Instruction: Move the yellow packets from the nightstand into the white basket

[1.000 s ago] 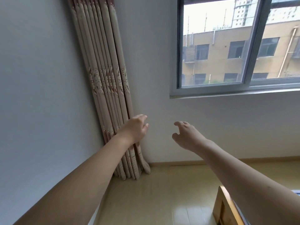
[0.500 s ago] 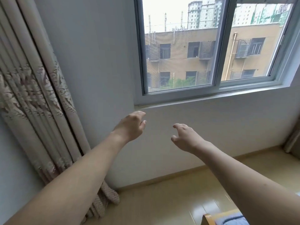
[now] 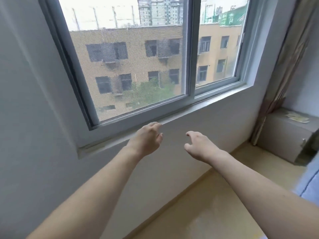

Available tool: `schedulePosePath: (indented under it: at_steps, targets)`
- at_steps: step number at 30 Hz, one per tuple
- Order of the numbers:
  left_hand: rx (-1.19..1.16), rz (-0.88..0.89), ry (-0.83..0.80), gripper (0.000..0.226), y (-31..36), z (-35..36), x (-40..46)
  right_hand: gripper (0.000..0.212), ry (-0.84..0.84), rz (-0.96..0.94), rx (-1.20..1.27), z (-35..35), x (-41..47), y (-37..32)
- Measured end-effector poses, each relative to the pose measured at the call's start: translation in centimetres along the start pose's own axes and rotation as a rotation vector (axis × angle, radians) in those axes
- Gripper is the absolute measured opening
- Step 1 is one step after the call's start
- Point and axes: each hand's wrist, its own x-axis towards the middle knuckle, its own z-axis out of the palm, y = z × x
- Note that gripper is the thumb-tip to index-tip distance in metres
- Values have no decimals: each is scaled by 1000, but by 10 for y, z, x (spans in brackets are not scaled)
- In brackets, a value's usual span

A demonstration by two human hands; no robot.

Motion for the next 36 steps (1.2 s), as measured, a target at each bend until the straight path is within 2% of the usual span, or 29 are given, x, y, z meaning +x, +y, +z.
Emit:
schedulePosePath:
  at_steps: [10,13,16,24,27,30,36]
  targets:
    - [19,239,-38,39,5,70,258,56,169,257,109,-54,183,120]
    - [-9,327,-28,38,21,93,327,56,199,297,117,-73,224,148]
    - [3,414,-86,35,43,132,391,54,201,345,98,-89,263,186]
    - [-86,614,-130,39,107,242,570,54,246,483,54,-133,394,316]
    - [-128,648,-153,40,137,270,654,55,244,556,62,-165,437,363]
    - [-166,654,-159,39,187,298,732,54,316,636,48,-208,467,418]
    - [-252,786,-287,22,319,375,818,52,380,810,55,-260,487,537]
